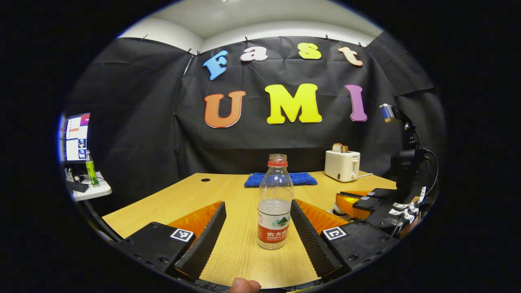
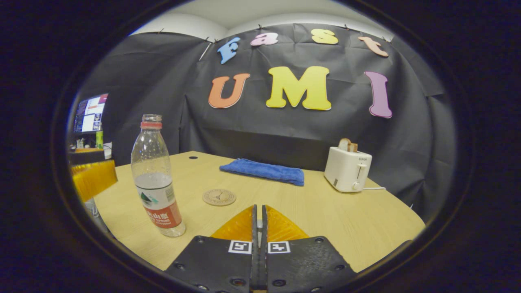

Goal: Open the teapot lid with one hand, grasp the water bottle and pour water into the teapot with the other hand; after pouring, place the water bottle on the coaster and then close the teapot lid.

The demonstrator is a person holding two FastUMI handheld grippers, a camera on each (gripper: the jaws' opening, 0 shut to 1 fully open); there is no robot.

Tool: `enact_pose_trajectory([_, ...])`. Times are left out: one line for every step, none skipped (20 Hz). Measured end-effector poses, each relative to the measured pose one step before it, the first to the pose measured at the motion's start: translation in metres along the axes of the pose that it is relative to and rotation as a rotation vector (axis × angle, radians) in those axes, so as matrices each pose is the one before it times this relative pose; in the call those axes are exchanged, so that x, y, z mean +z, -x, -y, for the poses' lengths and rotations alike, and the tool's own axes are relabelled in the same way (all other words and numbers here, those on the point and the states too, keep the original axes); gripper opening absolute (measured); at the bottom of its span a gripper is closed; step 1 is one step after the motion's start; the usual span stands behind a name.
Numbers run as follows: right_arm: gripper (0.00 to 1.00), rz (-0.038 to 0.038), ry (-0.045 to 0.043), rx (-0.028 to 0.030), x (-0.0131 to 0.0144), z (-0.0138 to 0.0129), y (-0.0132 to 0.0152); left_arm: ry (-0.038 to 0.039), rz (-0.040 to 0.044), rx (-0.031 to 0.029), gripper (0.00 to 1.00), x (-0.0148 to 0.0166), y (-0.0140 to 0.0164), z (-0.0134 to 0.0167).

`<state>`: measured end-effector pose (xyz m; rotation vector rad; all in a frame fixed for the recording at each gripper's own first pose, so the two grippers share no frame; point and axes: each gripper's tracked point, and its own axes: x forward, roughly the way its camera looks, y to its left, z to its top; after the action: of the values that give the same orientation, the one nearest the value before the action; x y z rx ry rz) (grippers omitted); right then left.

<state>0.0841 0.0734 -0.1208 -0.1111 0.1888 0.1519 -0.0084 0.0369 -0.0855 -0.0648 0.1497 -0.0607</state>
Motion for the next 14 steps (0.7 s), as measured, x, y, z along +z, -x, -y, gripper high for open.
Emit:
enact_pose_trajectory([0.0, 0.00694, -0.00447, -0.00243, 0.00283, 0.00369, 0.00315, 0.01697, -0.02285, -0.01047, 0.99, -0.00834, -0.00342, 0.00397])
enact_pose_trajectory([0.0, 0.00574, -0.00614, -0.00386, 0.00287, 0.00369, 0.00389, 0.0171, -0.02202, -0.00931, 0.99, -0.00762, -0.00401, 0.00047])
enact_pose_trajectory([0.0, 0.00078, -0.00449, -0.00295, 0.00166, 0.00359, 0.00351, 0.01797, -0.02231, -0.00824, 0.99, -0.0069, -0.00363, 0.00245])
enact_pose_trajectory([0.0, -0.00244, -0.00406, -0.00209, -0.00113, 0.00295, 0.00319, 0.01583, -0.01746, -0.00809, 0.99, -0.00644, -0.00495, 0.00207])
enact_pose_trajectory([0.0, 0.00008, -0.00382, -0.00303, 0.00002, 0.00348, 0.00449, 0.00334, -0.00993, -0.0003, 1.0, -0.00461, -0.00303, -0.00012])
enact_pose_trajectory([0.0, -0.00016, -0.00106, -0.00728, -0.00071, 0.00498, 0.00472, -0.00448, -0.011, 0.00418, 1.0, -0.00453, -0.00434, -0.00129])
enact_pose_trajectory([0.0, 0.00054, -0.00318, -0.00596, -0.0004, 0.0038, 0.00406, -0.00909, -0.01456, 0.0026, 1.0, -0.00446, -0.00516, 0.00003])
enact_pose_trajectory([0.0, 0.00073, -0.00386, -0.0049, 0.00036, 0.00375, 0.00423, -0.01286, -0.00958, 0.00359, 1.0, -0.00412, -0.00663, 0.00078])
enact_pose_trajectory([0.0, -0.0006, -0.00514, -0.00373, 0.00126, 0.0033, 0.00385, -0.01615, 0.00392, 0.00249, 1.0, -0.00118, -0.00413, -0.00053])
enact_pose_trajectory([0.0, -0.00003, -0.00535, -0.00273, 0.00008, 0.00302, 0.00313, -0.0135, -0.00245, -0.00261, 1.0, -0.00146, -0.00351, -0.00031])
enact_pose_trajectory([0.0, 0.00287, -0.00204, -0.00387, 0.00139, 0.00275, 0.00219, -0.01278, -0.00826, -0.00134, 0.99, -0.00283, -0.00447, -0.0005])
enact_pose_trajectory([0.0, 0.00289, -0.00075, -0.00517, 0.00051, 0.00312, 0.00185, -0.00851, -0.01141, 0.00161, 1.0, -0.00335, -0.00365, -0.00062])
enact_pose_trajectory([0.0, 0.00099, 0.0006, -0.00227, -0.0007, 0.00132, 0.00195, -0.00444, -0.00745, -0.00113, 1.0, -0.00078, -0.00295, -0.00031])
enact_pose_trajectory([0.0, -0.00241, -0.00095, -0.00167, -0.00094, 0.00232, 0.00099, -0.00229, -0.00514, -0.00738, 1.0, -0.00068, -0.00163, 0.00182])
